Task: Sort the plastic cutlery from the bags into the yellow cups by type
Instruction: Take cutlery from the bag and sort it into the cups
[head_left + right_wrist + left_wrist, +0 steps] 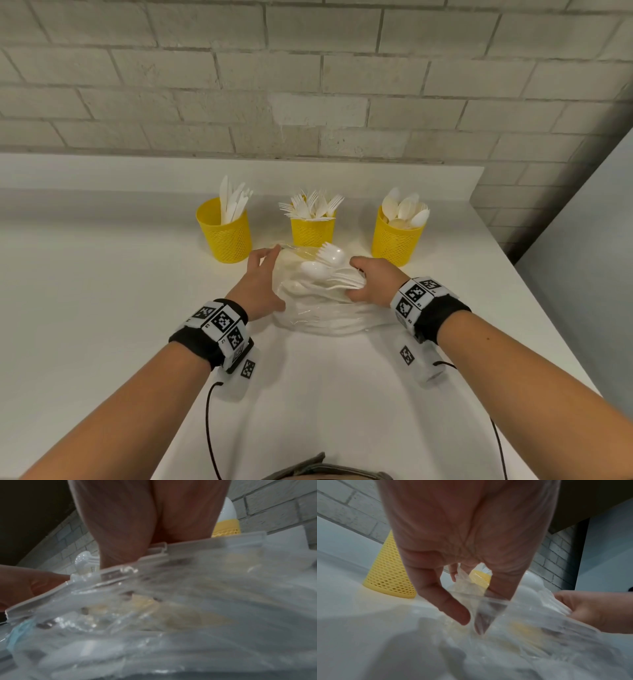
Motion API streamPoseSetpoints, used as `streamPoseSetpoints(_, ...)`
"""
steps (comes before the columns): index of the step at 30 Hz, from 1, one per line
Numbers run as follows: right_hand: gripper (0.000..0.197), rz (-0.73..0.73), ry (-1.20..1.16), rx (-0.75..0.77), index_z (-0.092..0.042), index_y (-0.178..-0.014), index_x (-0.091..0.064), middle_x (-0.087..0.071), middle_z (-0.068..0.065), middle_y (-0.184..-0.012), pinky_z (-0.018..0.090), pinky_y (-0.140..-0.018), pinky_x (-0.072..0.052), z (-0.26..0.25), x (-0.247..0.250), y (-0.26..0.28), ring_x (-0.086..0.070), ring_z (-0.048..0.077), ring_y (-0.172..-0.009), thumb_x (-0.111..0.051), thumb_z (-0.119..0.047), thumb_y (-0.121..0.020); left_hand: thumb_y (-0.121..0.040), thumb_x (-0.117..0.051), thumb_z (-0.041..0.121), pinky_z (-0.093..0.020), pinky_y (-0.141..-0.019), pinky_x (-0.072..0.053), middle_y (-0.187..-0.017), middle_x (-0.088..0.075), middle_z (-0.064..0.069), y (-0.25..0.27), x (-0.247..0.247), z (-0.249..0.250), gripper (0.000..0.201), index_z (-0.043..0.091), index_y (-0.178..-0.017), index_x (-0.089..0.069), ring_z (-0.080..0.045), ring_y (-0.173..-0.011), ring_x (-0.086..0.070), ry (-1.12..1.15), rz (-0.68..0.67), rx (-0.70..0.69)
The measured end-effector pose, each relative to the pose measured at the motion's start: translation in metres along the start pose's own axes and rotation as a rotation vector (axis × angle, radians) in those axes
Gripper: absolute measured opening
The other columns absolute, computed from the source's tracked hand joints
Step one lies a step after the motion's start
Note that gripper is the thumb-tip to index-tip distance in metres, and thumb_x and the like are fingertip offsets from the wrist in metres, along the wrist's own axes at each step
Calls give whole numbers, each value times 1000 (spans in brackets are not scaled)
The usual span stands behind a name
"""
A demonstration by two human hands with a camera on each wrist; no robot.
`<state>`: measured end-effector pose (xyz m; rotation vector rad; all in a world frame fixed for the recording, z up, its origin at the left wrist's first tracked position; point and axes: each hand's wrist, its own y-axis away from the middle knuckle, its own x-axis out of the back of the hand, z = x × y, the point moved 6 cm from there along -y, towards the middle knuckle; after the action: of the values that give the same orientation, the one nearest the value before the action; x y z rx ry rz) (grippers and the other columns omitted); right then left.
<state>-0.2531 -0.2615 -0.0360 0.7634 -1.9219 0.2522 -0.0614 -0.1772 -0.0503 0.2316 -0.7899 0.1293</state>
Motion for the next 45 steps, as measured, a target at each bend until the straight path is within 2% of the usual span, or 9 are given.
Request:
streamPoseSetpoints(8,45,105,-180,67,-12,-121,-51,-61,6,-89,28,-67,-43,-17,12,-3,-56,22,-79,-67,-16,-78,-82,-70,24,-40,-108,-29,-148,-27,-5,2,18,-1,68,30,-142,-40,-30,-134,-24,-246,164,64)
streamPoseSetpoints(13,22,157,-264,111,-28,-78,-48,-49,-9,-67,18,-54,-32,-32,18,-6,-45,15,-65,-61,-12,-82,-99,-44,17,-33,-105,-31,-137,-47,-11,-1,34,17,37,17,-135,-51,-27,-127,-41,20,353,-36)
streamPoseSetpoints(15,13,156,-269,109,-23,-86,-53,-55,-3,-74,17,-56,-34,-34,17,-5,-48,15,-67,-61,-14,-83,-100,-40,14,-31,-103,-35,-133,-53,-11,-8,37,18,34,14,-132,-53,-25,-122,-49,148,336,-25)
streamPoseSetpoints(19,25,55,-128,42,-11,-106,-63,-59,2,-87,25,-62,-35,-30,11,-3,-53,19,-79,-63,-22,-83,-93,-53,20,-39,-104,-36,-131,-51,-6,-15,24,19,32,29,-123,-59,-28,-119,-47,-228,149,-68)
streamPoseSetpoints(29,18,201,-198,64,-5,-96,-63,-63,10,-82,30,-62,-40,-31,41,2,-55,23,-73,-63,-19,-84,-91,-51,46,-38,-94,-25,-131,-45,14,-9,0,20,28,53,-117,-58,-19,-120,-33,-614,-31,-108)
streamPoseSetpoints(32,12,256,-321,65,-15,-79,-60,-56,-1,-65,28,-57,-38,-36,52,1,-48,12,-55,-60,-23,-88,-94,-46,44,-39,-97,-26,-131,-47,12,-8,3,25,28,50,-119,-58,-19,-121,-35,-577,20,-128)
streamPoseSetpoints(36,15,257,-388,90,-7,-90,-65,-54,-4,-63,26,-58,-38,-49,54,-3,-46,7,-51,-59,-20,-88,-97,-45,39,-39,-98,-28,-129,-50,9,-12,15,38,30,44,-124,-55,-19,-122,-39,-435,124,-173)
streamPoseSetpoints(41,19,326,-530,107,-10,-91,-65,-53,-7,-62,27,-58,-40,-60,57,-1,-46,10,-55,-62,-28,-88,-84,-64,49,-43,-100,-41,-128,-59,9,-14,5,46,47,34,-128,-55,-15,-114,-53,-220,-45,-240)
streamPoseSetpoints(45,13,366,-665,133,-17,-92,-69,-55,-16,-51,21,-52,-42,-64,71,4,-44,2,-47,-63,-28,-89,-94,-54,36,-39,-92,-48,-109,-67,1,-14,8,45,19,25,-107,-63,-19,-101,-60,-66,-10,-209)
